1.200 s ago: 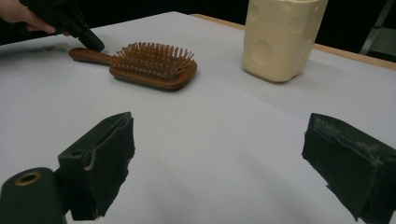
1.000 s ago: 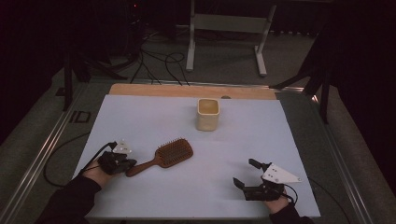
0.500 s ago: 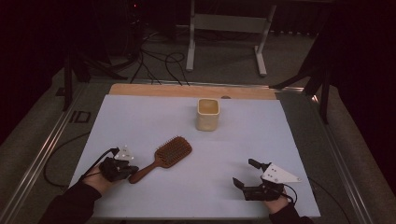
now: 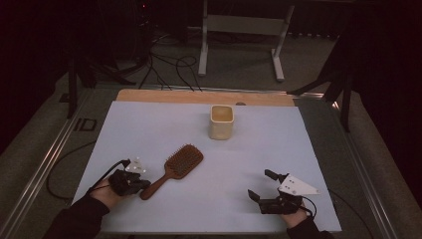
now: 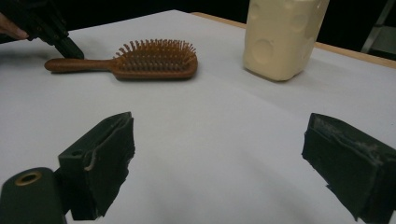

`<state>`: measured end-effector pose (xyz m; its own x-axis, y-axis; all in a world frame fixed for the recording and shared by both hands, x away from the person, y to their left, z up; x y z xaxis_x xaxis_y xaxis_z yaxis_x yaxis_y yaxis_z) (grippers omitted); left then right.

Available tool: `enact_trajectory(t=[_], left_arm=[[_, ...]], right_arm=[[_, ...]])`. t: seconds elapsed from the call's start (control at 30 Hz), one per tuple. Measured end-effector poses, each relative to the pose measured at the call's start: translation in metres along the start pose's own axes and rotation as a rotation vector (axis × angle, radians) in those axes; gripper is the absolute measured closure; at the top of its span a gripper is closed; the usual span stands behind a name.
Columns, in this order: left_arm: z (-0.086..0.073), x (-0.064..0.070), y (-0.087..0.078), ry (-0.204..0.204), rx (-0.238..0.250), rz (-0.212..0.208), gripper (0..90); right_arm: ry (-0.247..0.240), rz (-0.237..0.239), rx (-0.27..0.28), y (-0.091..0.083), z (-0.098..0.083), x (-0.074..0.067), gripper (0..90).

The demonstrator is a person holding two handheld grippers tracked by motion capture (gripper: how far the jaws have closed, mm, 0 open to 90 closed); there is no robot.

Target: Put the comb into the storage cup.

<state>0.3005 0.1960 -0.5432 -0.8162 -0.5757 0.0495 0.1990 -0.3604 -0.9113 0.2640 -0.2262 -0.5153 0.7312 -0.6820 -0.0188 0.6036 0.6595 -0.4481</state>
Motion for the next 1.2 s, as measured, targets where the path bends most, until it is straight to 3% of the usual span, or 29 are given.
enact_trajectory(t=[0.13, 0.4, 0.73, 1.0, 1.2], left_arm=[[0.000, 0.001, 0.000, -0.006, -0.008, -0.009, 90.0], [0.003, -0.003, -0.008, -0.043, -0.005, 0.011, 90.0], [0.014, 0.003, -0.020, -0.077, -0.005, 0.016, 90.0], [0.028, 0.010, -0.025, -0.080, 0.003, 0.002, 79.4], [0.036, 0.014, -0.023, -0.099, -0.037, -0.009, 70.0]], right_arm=[[-0.003, 0.000, 0.000, 0.000, 0.000, 0.000, 8.9], [-0.003, -0.002, -0.001, 0.000, 0.000, 0.000, 8.9], [-0.004, 0.000, 0.000, 0.000, 0.000, 0.000, 8.9], [-0.005, -0.002, -0.003, 0.001, -0.001, 0.000, 8.9], [-0.004, -0.001, -0.005, 0.001, -0.001, 0.000, 8.9]])
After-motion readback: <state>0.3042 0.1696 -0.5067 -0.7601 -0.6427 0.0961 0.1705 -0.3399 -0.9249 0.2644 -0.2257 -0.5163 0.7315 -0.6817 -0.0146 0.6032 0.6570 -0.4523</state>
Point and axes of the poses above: each handheld gripper's, and its own axes: y roughly forward along the jaws, z roughly out of its top, x roughly to its right, the point moved 5 cm from there along y, roughly forward along the jaws, and after that the axes turned 6 degrees about -x, right-handed, at the moved point
